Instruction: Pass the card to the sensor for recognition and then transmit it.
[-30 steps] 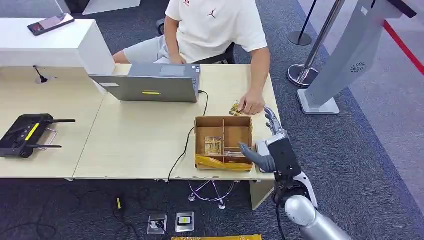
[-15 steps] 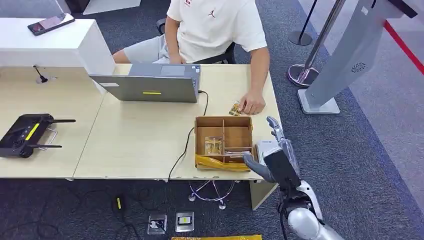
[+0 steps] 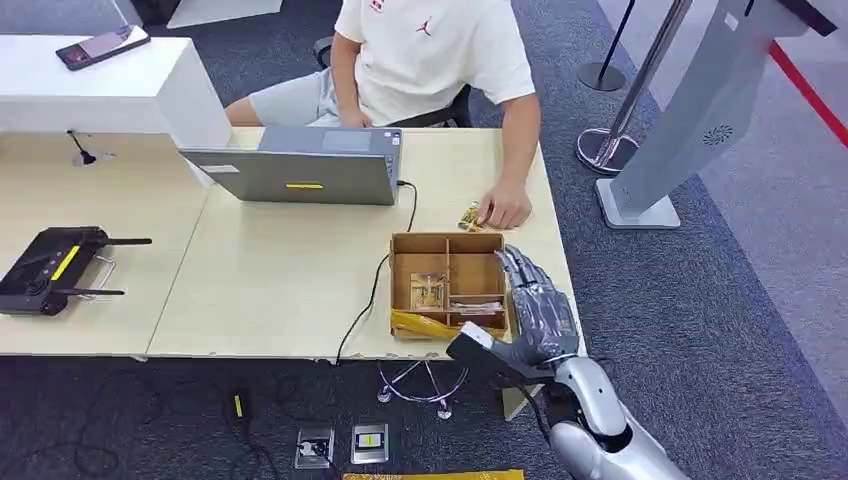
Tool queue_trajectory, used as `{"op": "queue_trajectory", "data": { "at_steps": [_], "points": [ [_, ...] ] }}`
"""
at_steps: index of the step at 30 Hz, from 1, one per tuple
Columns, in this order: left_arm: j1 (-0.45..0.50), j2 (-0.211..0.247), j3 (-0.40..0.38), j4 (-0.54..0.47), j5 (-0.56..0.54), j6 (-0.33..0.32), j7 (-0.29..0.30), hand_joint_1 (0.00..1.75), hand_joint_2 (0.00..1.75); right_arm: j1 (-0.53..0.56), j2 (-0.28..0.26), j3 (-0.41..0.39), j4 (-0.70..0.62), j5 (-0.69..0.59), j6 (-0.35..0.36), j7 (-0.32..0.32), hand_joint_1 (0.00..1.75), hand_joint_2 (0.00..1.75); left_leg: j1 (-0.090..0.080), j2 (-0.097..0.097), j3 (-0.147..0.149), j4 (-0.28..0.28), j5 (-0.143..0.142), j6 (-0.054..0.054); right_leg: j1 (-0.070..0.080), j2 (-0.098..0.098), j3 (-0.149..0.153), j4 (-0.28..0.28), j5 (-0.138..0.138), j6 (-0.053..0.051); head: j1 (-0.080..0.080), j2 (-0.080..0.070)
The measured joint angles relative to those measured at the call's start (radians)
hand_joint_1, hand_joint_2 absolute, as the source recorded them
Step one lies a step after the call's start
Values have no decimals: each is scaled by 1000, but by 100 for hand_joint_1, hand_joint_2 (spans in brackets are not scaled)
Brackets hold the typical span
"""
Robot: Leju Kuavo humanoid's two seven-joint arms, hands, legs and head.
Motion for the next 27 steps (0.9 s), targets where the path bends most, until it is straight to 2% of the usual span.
{"op": "queue_trajectory", "data": {
  "at_steps": [19, 27],
  "points": [
    [-5, 0, 0, 5, -20, -14, 10, 0, 175, -22, 11, 48, 58, 2, 46, 21, 0, 175, 0, 0, 0, 0, 0, 0, 0, 0, 0, 0, 0, 0, 0, 0],
    [-5, 1, 0, 5, -23, -11, 11, 0, 175, -60, 27, 63, 122, -42, 34, 12, 0, 175, 0, 0, 0, 0, 0, 0, 0, 0, 0, 0, 0, 0, 0, 0]
  ]
}}
